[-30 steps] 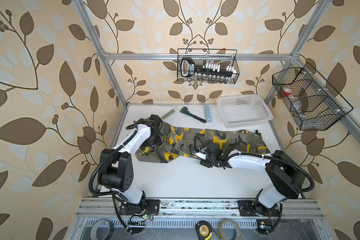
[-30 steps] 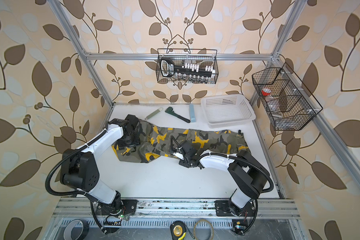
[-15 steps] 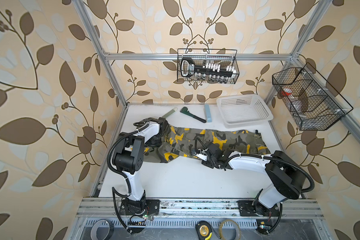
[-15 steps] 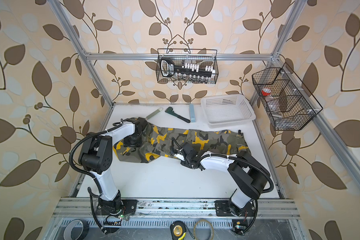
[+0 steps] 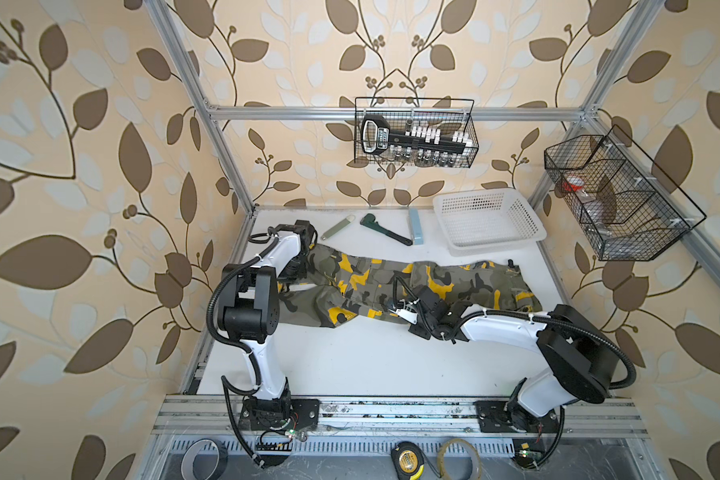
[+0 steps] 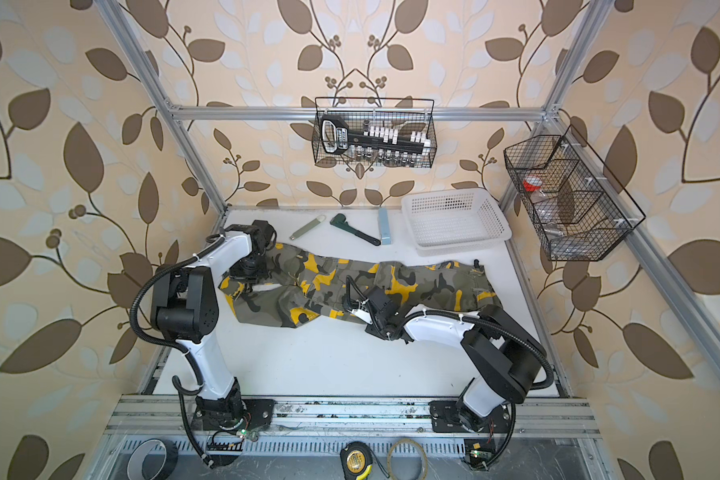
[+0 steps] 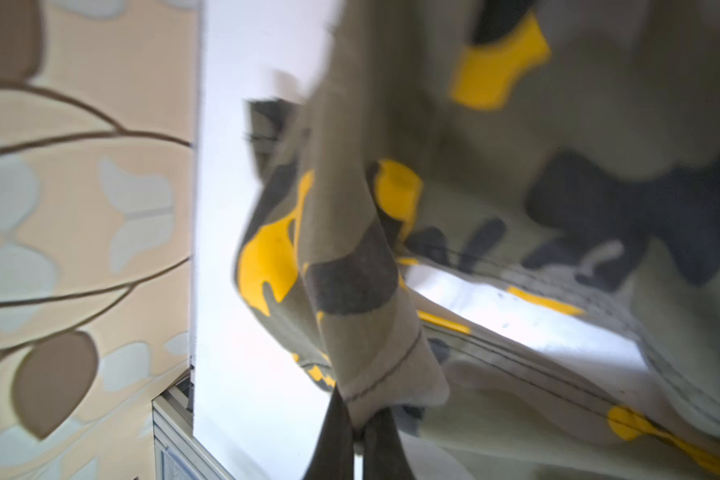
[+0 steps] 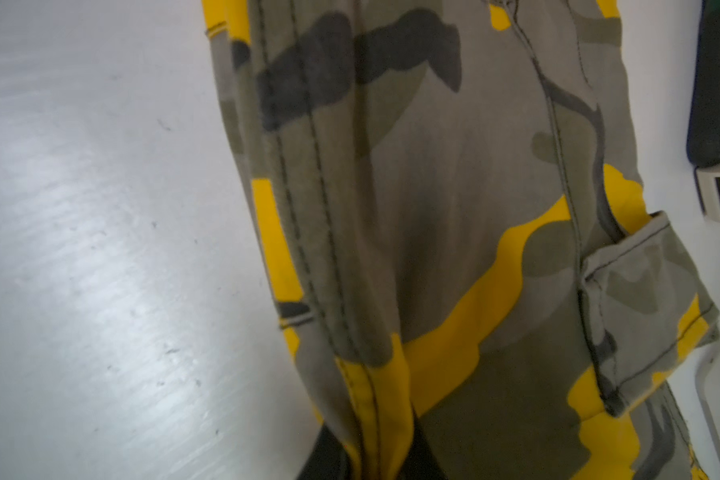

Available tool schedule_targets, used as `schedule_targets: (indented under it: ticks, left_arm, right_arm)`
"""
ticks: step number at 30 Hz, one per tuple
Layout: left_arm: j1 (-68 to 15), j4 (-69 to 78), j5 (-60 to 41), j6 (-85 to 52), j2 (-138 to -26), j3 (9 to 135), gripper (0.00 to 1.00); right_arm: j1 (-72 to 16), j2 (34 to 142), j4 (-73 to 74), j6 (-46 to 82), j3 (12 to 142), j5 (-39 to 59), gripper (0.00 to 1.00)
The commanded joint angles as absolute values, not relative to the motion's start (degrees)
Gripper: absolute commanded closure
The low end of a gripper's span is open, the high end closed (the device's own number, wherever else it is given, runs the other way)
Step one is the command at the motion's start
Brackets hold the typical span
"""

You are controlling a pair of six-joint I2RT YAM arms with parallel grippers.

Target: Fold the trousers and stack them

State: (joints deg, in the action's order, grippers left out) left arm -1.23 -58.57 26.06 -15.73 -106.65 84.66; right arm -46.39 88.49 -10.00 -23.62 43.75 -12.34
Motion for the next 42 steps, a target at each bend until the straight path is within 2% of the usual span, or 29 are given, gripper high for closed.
schedule_targets:
  ticks: [1, 7, 11, 19, 23, 25, 27, 29, 31, 35, 38, 42]
  left_arm:
    - [2.0, -65.4, 22.4, -13.9, -100.8, 91.1, 1.00]
    - [7.8, -72.6, 17.5, -13.3, -100.2, 100.1, 1.00]
    - [13.3, -74.5, 14.4, -13.8, -104.1, 103.9, 1.00]
    - [16.3, -72.2, 10.0, -16.0, -115.0, 104.8, 1.00]
    - [16.3, -70.5, 11.0, -16.5, -118.1, 106.4, 0.92]
    - [16.5, -70.6, 13.1, -16.4, -119.9, 108.0, 0.77]
    - [16.4, -71.2, 15.7, -16.0, -120.7, 109.4, 0.73]
    - [16.5, -71.2, 18.6, -16.0, -119.8, 109.6, 0.58]
    - [16.4, -71.1, 20.1, -15.8, -118.1, 109.4, 0.52]
    - [16.4, -71.4, 9.9, -18.1, -113.3, 106.6, 0.43]
    - [16.4, -66.7, -1.2, -22.5, -107.5, 96.4, 0.41]
    - [16.7, -59.0, -6.7, -28.8, -103.7, 84.9, 0.37]
  right_arm:
    - [-47.2, 83.2, -16.9, -22.0, 41.3, -10.9, 0.88]
    - [-47.9, 73.2, -23.0, -21.3, 37.0, -9.2, 0.88]
    - [-48.4, 68.0, -27.0, -21.8, 35.1, -7.2, 0.88]
    - [-48.6, 65.5, -28.9, -22.0, 33.8, -9.1, 0.84]
    - [-48.7, 66.7, -28.3, -20.9, 35.3, -9.1, 0.79]
    - [-48.7, 66.6, -28.3, -20.5, 36.6, -9.0, 0.72]
    - [-48.7, 66.0, -28.1, -20.1, 37.9, -8.8, 0.63]
    - [-48.6, 65.2, -28.0, -19.6, 39.3, -8.3, 0.55]
    - [-48.1, 64.4, -27.6, -18.8, 40.9, -7.2, 0.48]
    - [-46.2, 63.3, -24.3, -16.7, 42.3, -4.2, 0.41]
    - [-45.2, 63.6, -21.2, -15.4, 42.3, -3.3, 0.38]
    - [-44.9, 64.4, -17.6, -13.7, 41.5, -2.9, 0.36]
